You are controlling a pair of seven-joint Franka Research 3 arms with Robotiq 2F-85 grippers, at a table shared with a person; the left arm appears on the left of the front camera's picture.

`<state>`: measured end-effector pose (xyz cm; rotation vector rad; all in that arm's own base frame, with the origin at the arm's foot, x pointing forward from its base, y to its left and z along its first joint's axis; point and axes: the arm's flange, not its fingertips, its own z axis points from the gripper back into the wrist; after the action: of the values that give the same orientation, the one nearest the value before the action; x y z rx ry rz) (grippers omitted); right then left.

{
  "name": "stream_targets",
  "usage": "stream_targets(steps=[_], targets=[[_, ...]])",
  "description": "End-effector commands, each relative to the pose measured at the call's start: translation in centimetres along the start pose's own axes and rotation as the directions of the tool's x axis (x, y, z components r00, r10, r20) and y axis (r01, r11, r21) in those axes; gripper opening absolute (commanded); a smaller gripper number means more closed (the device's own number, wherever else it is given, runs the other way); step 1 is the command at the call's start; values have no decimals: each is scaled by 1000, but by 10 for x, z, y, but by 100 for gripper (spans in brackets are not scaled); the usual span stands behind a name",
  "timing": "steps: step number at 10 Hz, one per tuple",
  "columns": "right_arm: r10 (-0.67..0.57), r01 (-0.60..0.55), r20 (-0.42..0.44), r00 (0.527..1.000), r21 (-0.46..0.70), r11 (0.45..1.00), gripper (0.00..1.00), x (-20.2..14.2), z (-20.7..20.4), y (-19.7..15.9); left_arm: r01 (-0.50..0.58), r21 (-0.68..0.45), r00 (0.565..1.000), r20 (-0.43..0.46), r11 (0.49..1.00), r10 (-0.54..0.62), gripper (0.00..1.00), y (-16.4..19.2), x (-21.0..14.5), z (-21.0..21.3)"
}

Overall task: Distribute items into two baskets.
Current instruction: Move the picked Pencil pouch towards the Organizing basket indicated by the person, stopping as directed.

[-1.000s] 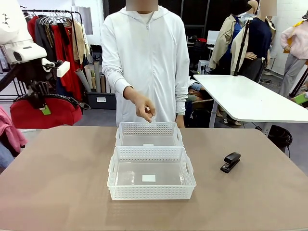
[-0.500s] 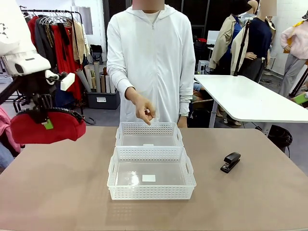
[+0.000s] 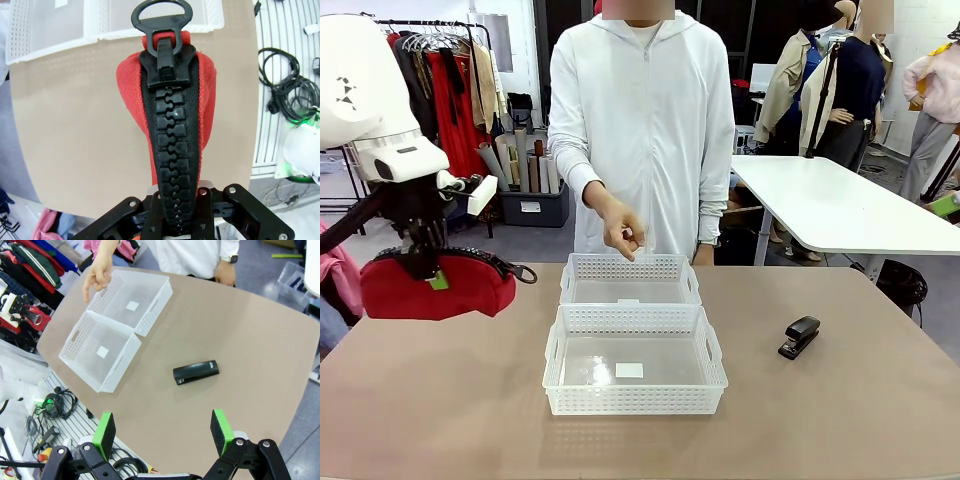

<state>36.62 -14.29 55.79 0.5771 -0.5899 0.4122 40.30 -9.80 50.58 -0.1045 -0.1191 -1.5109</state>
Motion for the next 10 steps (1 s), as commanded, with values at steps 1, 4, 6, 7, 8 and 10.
stream_targets(steps=[1,4,6,7,8,10], targets=[[5,-5,4,1000,3,1000,100,1,1,2,-14,14,1000,-4,1000,14,0,-6,8,-3],[5,-5,4,1000,3,1000,100,1,1,2,1,-4,1000,14,1000,-1,0,-13,33,-15],[5,-5,4,1000,3,1000,100,1,1,2,1,-18,1000,2,1000,-1,0,-10,45,-24],[5,-5,4,1000,3,1000,100,1,1,2,3,-26,1000,5,1000,-2,0,-7,51,-28],[5,-5,4,1000,3,1000,100,1,1,2,12,-32,1000,2,999,-12,0,-7,58,-33],[5,-5,4,1000,3,1000,100,1,1,2,56,-45,998,1,997,-56,0,-3,77,-42]])
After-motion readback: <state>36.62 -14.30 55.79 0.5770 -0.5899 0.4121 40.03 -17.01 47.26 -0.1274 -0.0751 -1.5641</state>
